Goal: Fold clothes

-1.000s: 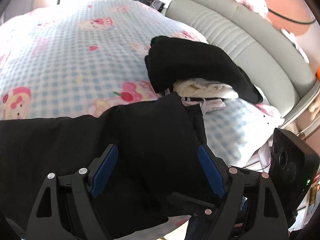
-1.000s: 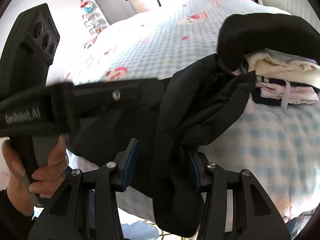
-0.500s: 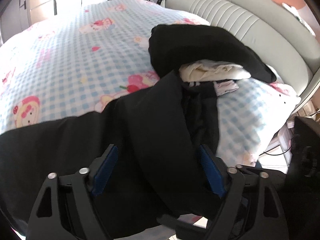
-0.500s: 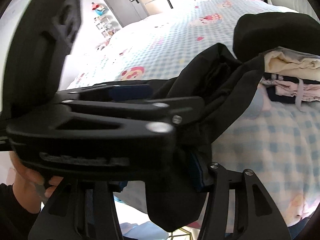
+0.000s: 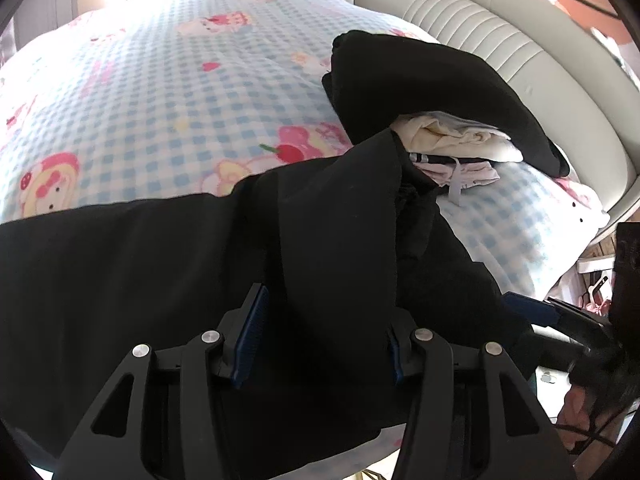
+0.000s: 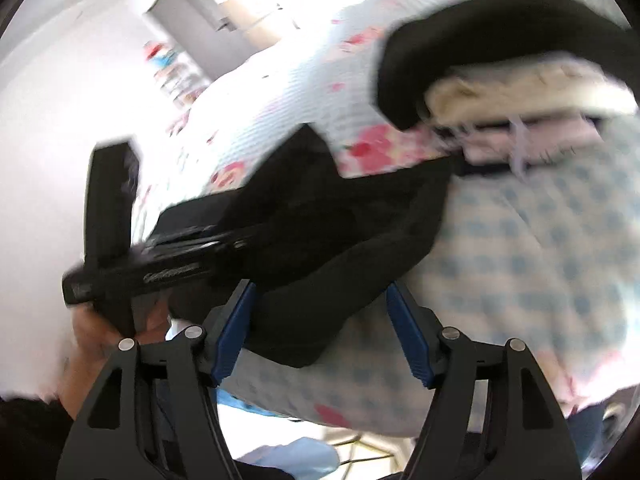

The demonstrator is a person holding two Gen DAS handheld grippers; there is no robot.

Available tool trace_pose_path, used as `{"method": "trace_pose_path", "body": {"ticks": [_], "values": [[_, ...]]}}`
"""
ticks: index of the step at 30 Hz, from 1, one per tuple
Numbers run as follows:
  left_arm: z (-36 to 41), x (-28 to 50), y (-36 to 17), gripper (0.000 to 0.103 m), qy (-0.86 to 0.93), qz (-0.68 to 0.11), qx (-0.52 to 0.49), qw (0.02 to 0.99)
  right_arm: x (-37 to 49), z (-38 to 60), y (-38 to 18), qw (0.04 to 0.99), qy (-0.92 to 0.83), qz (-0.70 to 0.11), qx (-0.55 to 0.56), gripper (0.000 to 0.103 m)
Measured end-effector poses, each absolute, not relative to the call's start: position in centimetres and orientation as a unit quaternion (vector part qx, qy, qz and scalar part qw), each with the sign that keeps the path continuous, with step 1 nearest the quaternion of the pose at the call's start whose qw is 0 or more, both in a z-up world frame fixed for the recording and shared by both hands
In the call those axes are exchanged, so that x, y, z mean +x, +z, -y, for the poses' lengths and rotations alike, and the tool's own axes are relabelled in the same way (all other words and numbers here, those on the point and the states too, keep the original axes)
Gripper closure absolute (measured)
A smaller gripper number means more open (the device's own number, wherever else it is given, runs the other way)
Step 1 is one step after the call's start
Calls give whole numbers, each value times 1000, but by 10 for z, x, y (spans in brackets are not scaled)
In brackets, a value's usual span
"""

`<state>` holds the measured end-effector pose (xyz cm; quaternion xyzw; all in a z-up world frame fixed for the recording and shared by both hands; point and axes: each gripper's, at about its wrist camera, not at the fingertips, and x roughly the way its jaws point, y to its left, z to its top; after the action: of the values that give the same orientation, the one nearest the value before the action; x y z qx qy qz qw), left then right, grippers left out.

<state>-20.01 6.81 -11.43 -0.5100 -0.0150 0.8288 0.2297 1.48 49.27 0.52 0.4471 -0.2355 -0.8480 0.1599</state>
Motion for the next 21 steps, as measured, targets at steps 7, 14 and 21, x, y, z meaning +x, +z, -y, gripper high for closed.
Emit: {"method": "trace_pose_path", "body": {"ticks": [7,14,21], "values": [[-67,-202,-119,49,826,15,-515,228,18,-519,-24,26,-845,266,463,35],[-60,-203,-124,47,821,42,-522,228,8,-499,-45,7,-839,212,501,39],[-48,-207,-131,42,788,117,-547,257,7,-492,-42,38,-841,229,489,38]]}}
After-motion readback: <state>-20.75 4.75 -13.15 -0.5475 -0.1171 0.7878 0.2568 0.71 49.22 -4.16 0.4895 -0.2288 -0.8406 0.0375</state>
